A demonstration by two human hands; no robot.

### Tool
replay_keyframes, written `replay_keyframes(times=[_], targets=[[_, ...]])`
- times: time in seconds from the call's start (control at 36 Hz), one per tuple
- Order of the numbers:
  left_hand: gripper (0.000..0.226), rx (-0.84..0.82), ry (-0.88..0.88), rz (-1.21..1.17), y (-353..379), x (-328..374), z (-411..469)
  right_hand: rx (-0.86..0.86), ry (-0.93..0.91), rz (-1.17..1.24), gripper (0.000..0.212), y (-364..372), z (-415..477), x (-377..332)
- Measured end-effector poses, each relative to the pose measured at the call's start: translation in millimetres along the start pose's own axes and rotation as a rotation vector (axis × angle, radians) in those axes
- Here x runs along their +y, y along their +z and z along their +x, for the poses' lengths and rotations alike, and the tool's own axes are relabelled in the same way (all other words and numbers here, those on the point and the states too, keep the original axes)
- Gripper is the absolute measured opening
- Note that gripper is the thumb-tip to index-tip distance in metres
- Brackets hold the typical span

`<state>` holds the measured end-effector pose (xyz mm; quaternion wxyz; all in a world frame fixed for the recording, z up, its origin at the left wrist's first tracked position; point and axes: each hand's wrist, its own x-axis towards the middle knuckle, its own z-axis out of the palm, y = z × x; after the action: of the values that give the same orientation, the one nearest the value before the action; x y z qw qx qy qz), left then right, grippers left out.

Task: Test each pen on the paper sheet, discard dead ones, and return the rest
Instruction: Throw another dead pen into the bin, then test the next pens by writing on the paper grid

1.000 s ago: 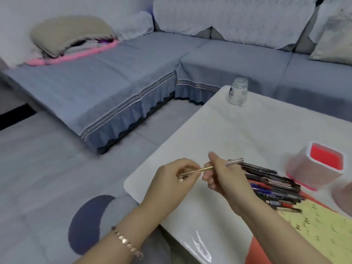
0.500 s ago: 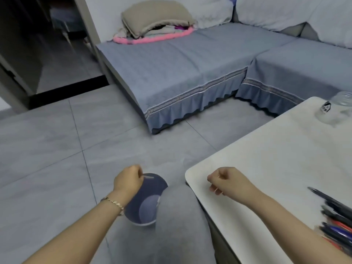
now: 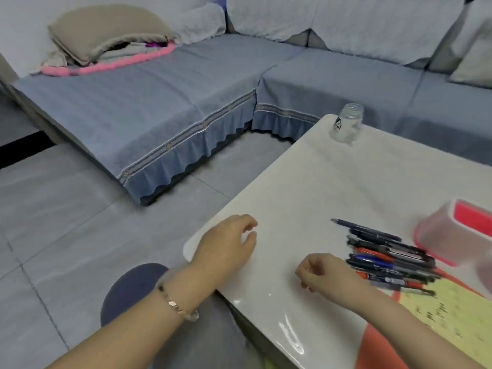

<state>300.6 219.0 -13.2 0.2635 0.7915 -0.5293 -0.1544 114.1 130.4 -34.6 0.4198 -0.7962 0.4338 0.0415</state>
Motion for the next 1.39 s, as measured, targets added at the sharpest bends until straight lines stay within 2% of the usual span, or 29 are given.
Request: replay_keyframes(times=[0.11, 0.19, 0.31, 0.39, 0.56, 0.61, 0.69, 0.81, 0.92, 1.06, 1.17, 1.28, 1.39], targets=[[0.027, -0.161, 0.203, 0.003, 51.1, 65.9, 2.6, 0.107, 0.09, -0.032, 0.016, -23.4, -38.4, 53.2], [0.027, -0.233, 0.338, 0.023, 92.0, 107.3, 2.4, 0.192, 0.166, -0.039, 0.022, -37.0, -70.7, 94.8], [0.031, -0.291, 0.493, 0.015, 143.7, 153.3, -2.2, 0.276, 0.281, 0.033, 0.02, -52.0, -115.8, 142.2], [0.043, -0.314, 0.632, 0.033, 185.0, 177.3, -8.6, 0.348, 0.352, 0.069, 0.017, -62.1, -148.3, 174.6], [0.053, -0.355, 0.782, 0.234, 239.4, 185.5, -17.9, 0.519, 0.49, 0.139, 0.017, -74.9, -188.7, 229.1], [0.055, -0.412, 0.786, 0.279, 253.6, 181.5, -20.3, 0.587, 0.534, 0.15, 0.017, -79.4, -199.3, 249.0], [0.055, -0.409, 0.78, 0.31, 263.3, 178.2, -23.8, 0.712, 0.598, 0.127, 0.015, -89.6, -207.8, 279.5], [0.056, -0.39, 0.758, 0.262, 265.0, 177.5, -23.7, 0.873, 0.674, -0.081, 0.023, -107.8, -208.0, 321.4], [0.056, -0.362, 0.776, 0.246, 267.9, 176.6, -22.7, 0.922, 0.782, -0.251, 0.03, -120.1, -204.0, 352.0], [0.056, -0.365, 0.773, 0.236, 268.3, 176.8, -22.7, 0.89, 0.855, -0.303, 0.028, -124.3, -197.3, 370.7], [0.055, -0.359, 0.767, 0.222, 268.7, 176.8, -22.8, 1.061, 0.813, -0.315, 0.026, -129.1, -197.5, 375.0], [0.055, -0.354, 0.766, 0.212, 269.2, 175.8, -22.7, 0.936, 0.92, -0.379, 0.03, -137.0, -197.3, 381.8], [0.055, -0.344, 0.769, 0.205, 269.9, 175.3, -23.0, 0.917, 0.994, -0.261, 0.036, -143.0, -198.9, 379.1]])
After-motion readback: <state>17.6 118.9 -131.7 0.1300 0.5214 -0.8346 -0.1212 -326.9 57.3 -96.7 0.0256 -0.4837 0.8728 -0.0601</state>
